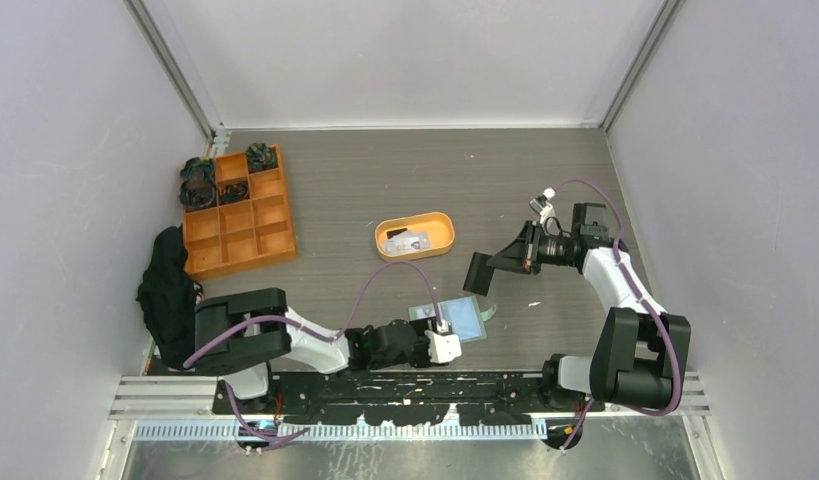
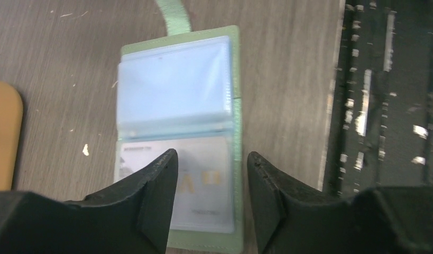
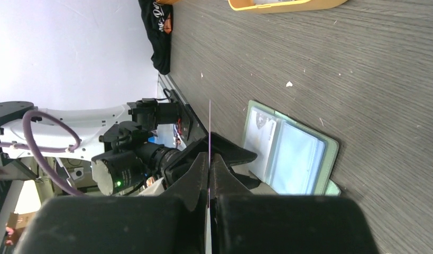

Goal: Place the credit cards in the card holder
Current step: Move the card holder to the center of the board.

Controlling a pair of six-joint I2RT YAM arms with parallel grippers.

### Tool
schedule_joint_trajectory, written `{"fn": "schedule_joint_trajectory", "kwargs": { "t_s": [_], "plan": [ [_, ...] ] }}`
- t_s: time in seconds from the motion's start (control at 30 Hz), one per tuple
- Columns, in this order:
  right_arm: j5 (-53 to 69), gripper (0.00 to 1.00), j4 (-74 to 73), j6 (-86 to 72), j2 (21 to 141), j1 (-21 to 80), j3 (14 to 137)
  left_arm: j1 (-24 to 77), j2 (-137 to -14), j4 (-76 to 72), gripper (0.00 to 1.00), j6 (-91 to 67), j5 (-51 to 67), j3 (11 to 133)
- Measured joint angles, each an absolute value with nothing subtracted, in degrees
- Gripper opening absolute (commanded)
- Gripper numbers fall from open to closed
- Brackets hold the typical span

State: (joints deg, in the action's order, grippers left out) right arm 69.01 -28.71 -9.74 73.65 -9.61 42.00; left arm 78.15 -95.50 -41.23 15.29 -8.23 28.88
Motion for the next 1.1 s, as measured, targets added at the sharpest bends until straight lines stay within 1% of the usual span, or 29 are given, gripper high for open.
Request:
{"fn": "schedule_joint_trajectory", "kwargs": {
  "t_s": [0.17, 0.3, 0.43, 0.53, 0.67, 0.8, 0.93, 1.1],
  "plan": [
    [69.34, 0.01, -29.12, -9.10, 73.65, -9.61, 42.00, 72.49, -97.21, -43.57, 0.42, 12.78, -5.72, 29.12],
    [69.32, 0.01, -29.19, -8.91, 73.65, -9.61, 42.00, 67.20, -99.07, -43.03, 0.40, 9.91, -4.43, 31.48],
    [68.84, 0.01, -28.93, -9.19, 73.65, -9.34, 42.00, 63.79, -101.16, -42.70, 0.42, 7.18, -4.29, 34.20],
    [66.59, 0.01, -27.51, -9.63, 73.54, -7.88, 41.67, 62.41, -101.19, -43.68, 0.47, 4.64, -3.68, 33.93],
    [60.77, 0.01, -23.97, -9.85, 73.32, -2.09, 40.16, 61.91, -99.92, -47.16, 0.54, 0.03, -2.17, 30.81],
    [56.05, 0.01, -19.59, -10.59, 73.56, 3.68, 38.65, 61.71, -93.14, -49.21, 0.56, -7.73, -0.93, 24.05],
    [53.17, 0.01, -14.59, -12.80, 77.03, 6.15, 39.03, 60.31, -87.66, -49.93, 0.56, -17.91, 1.15, 20.51],
    [48.73, 0.01, -13.10, -15.46, 82.70, 7.64, 39.42, 56.66, -86.50, -50.83, 0.54, -32.12, 1.23, 16.58]
  ]
}}
